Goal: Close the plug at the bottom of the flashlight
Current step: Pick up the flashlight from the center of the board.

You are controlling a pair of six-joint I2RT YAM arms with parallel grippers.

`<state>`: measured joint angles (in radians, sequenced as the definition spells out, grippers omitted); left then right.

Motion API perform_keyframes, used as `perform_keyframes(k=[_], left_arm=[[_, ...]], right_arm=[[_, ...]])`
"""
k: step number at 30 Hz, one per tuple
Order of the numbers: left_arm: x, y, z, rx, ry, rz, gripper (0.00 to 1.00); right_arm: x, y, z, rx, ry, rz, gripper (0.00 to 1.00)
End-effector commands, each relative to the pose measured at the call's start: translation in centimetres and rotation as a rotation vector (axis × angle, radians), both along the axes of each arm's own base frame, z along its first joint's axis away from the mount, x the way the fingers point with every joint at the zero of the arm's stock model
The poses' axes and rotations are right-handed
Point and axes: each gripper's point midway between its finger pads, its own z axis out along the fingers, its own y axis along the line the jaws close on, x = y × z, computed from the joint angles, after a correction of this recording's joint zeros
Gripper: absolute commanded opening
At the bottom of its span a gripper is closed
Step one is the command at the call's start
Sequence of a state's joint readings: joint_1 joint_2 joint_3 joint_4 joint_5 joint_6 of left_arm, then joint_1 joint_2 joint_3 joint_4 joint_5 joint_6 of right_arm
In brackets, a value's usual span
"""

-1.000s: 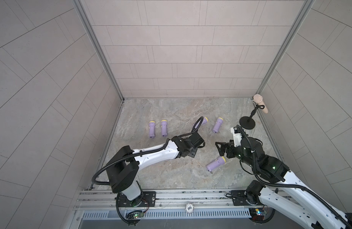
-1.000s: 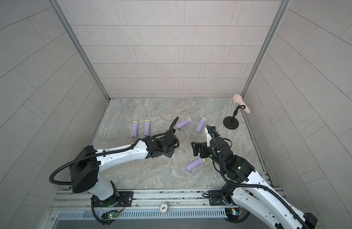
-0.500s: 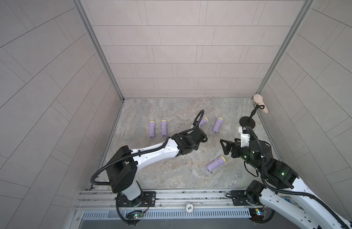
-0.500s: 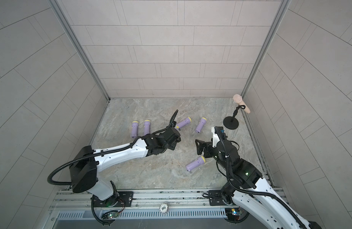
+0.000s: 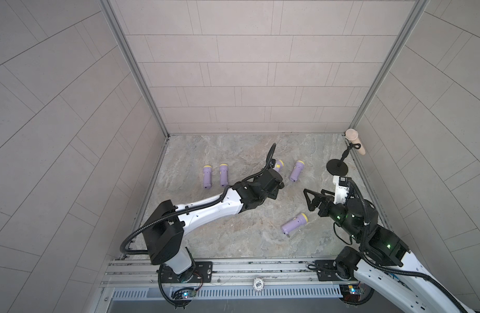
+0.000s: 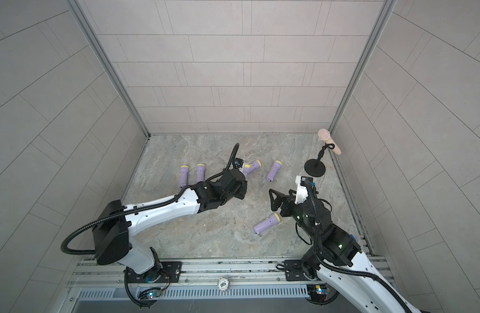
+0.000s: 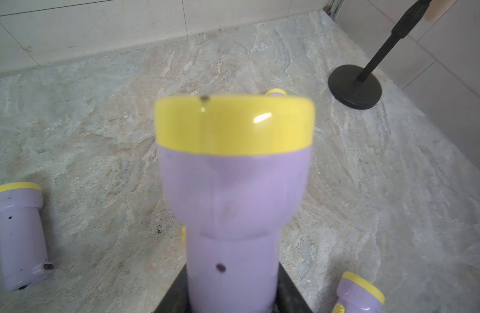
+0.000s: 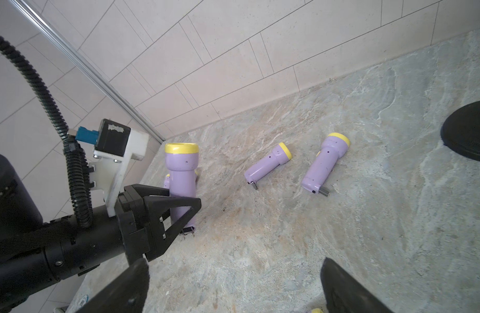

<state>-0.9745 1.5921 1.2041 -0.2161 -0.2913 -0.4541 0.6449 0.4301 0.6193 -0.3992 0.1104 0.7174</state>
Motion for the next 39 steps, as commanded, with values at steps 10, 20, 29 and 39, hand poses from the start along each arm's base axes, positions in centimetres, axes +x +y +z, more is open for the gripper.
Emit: perform_keyframes(k=[10, 20, 29, 39], left_arm=[[1.6, -1.3, 5.9, -0.406, 0.015, 0.049, 0.0], [2.7, -1.0, 6.1, -0.676, 0.127, 0.087, 0.0], [3.2, -1.7, 6.9, -0.83, 0.176, 0.077, 0.0], [3.4, -1.9, 7.2, -0.982, 0.235, 0.086, 0.0]], right_arm=[[0.4, -0.6, 0.4, 0.145, -0.04, -0.06, 1.0], [1.2, 0.0, 0.6, 0.259, -0.042, -0.055, 1.0], [2.7, 2.3, 1.4, 0.39, -0.016, 0.018, 1.0], [4.0, 4.7, 2.1, 0.584, -0.019, 0.096, 1.0]])
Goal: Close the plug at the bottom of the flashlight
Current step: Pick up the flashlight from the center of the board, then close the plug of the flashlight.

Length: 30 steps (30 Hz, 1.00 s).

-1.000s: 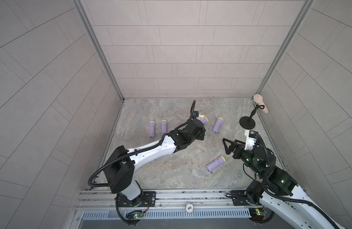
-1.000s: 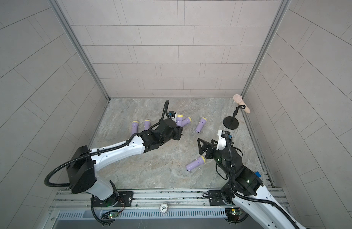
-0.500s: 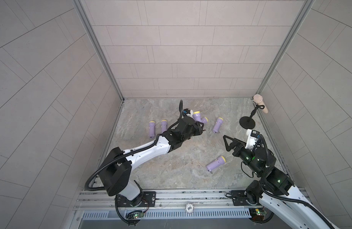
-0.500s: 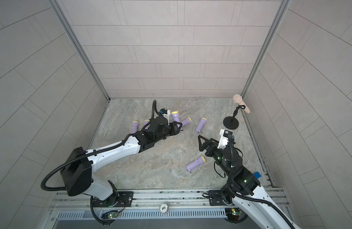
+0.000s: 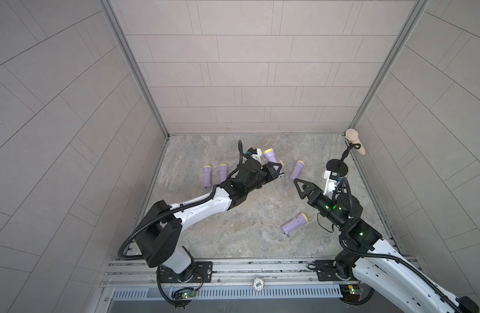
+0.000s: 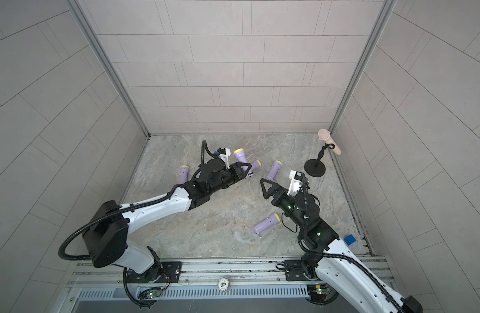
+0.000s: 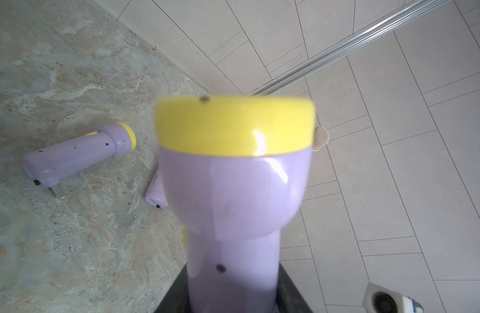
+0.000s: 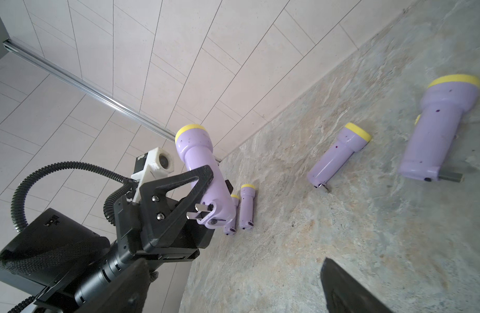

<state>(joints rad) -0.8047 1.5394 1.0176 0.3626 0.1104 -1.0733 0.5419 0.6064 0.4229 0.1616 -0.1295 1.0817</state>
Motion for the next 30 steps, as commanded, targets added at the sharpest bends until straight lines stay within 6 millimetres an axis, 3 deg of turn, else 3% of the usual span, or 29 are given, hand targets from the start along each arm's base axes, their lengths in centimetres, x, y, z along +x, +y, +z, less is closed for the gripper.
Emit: perform_keyframes(k=[1, 13, 30], left_arm=[[0.5, 0.0, 1.7, -0.124, 0.002, 0.013, 0.0], [2.4, -0.3, 0.1, -0.385, 0.142, 0.021, 0.0], [2.9, 0.1, -1.6, -0.504, 0.208, 0.048, 0.0]], right_arm=[[0.2, 0.6, 2.5, 0.141, -0.055, 0.022, 1.0], [2.0, 2.0, 2.1, 0.262, -0.012, 0.038, 1.0], [5.0, 3.7, 0.4, 0.323, 0.064, 0.022, 1.0]])
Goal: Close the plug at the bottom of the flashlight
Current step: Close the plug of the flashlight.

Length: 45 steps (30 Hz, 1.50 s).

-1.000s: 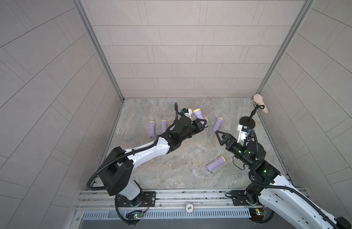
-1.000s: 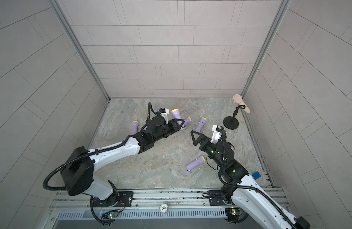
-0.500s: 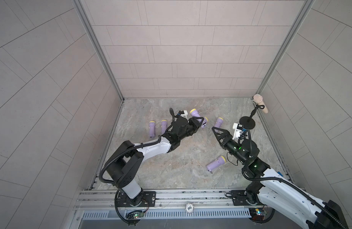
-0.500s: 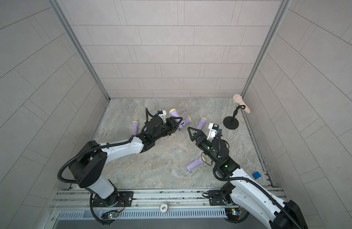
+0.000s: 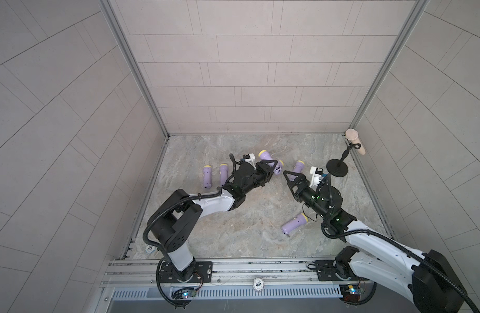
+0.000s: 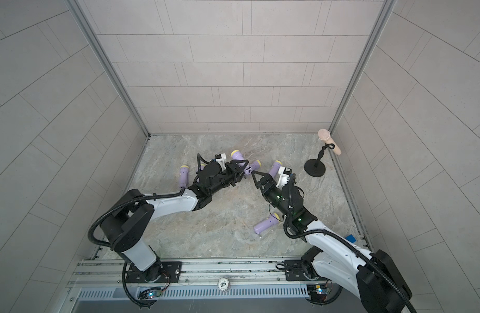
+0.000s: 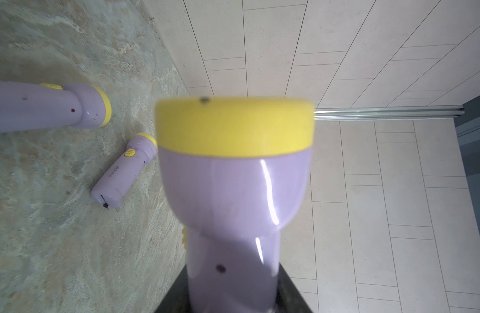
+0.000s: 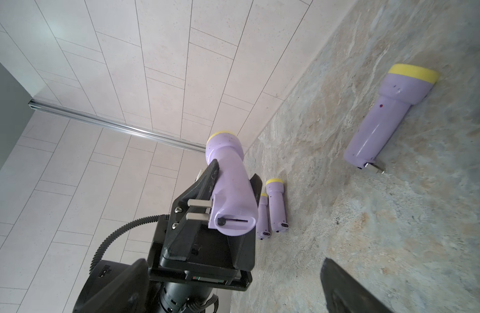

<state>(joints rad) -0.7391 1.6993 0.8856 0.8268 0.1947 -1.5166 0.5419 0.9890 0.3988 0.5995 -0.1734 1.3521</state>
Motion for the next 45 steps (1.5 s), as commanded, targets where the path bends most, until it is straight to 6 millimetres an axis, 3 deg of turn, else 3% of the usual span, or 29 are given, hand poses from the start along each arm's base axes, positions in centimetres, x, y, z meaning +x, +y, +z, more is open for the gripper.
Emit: perform_keyframes(k=[1, 18, 45], left_arm=[[0.3, 0.1, 1.0, -0.087, -0.008, 0.003, 0.0], [0.7, -0.6, 0.8, -0.231, 0.039, -0.034, 0.0], [0.6, -0.6, 0.8, -0.275, 0.06, -0.041, 0.0]], right_arm=[[0.6, 0.1, 2.7, 0.08, -0.062, -0.009, 1.0], [1.9, 0.8, 2.1, 0.127, -0.095, -0.008, 0.97], [2.8, 1.3, 1.2, 0.135, -0.112, 0.004, 0.82]])
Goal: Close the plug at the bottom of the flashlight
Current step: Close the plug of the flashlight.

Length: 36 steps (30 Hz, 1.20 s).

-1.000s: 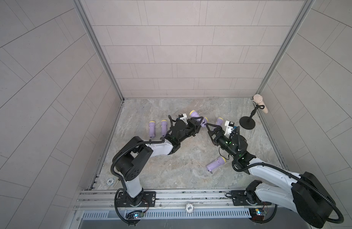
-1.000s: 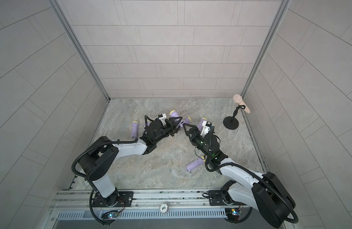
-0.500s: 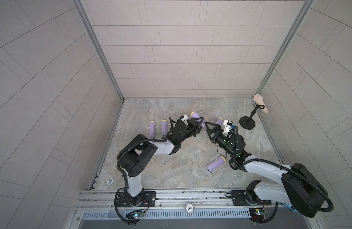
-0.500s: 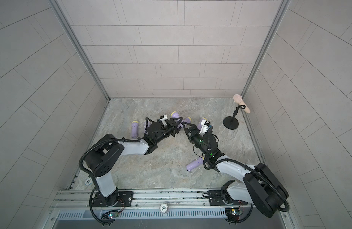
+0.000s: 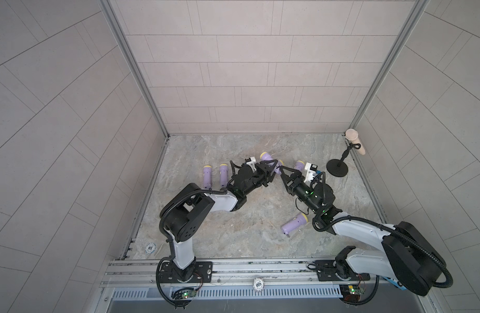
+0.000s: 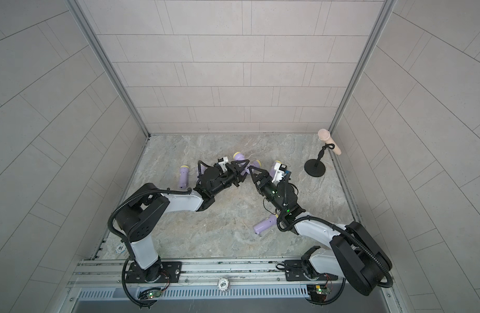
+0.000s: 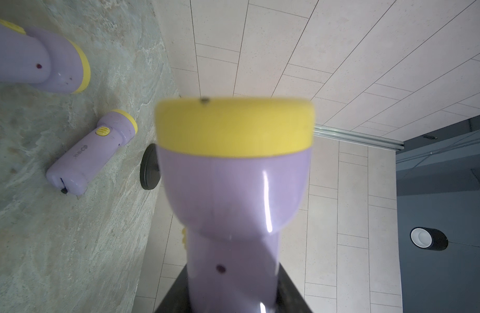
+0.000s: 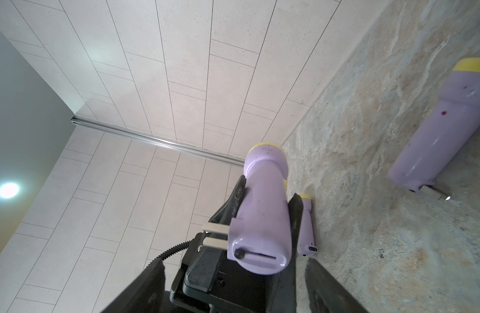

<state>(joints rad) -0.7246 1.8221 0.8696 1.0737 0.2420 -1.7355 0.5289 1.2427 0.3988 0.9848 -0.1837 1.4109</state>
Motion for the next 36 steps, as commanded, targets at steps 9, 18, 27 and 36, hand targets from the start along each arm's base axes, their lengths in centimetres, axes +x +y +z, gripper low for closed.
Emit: perform_keyframes(k=[9, 18, 27, 36], left_arm=[[-0.18, 0.14, 1.34, -0.08, -0.017, -0.013, 0.0], [-0.31, 0.21, 1.67, -0.083, -0.022, -0.016, 0.0], [-0.39, 0.18, 1.65, -0.086, -0.022, -0.019, 0.0], [-0.41, 0.38, 1.57, -0.084, -0.02, -0.015, 0.0]], right_arm=[[0.02, -0.12, 0.38, 0.011, -0.034, -0.002, 0.78], [0.22, 0.04, 0.28, 0.017, -0.035, 0.0, 0.74], [0.38, 0.12, -0.03, 0.018, -0.031, -0.001, 0.72], [0.56, 0.16, -0.01, 0.021, -0.033, -0.003, 0.7]])
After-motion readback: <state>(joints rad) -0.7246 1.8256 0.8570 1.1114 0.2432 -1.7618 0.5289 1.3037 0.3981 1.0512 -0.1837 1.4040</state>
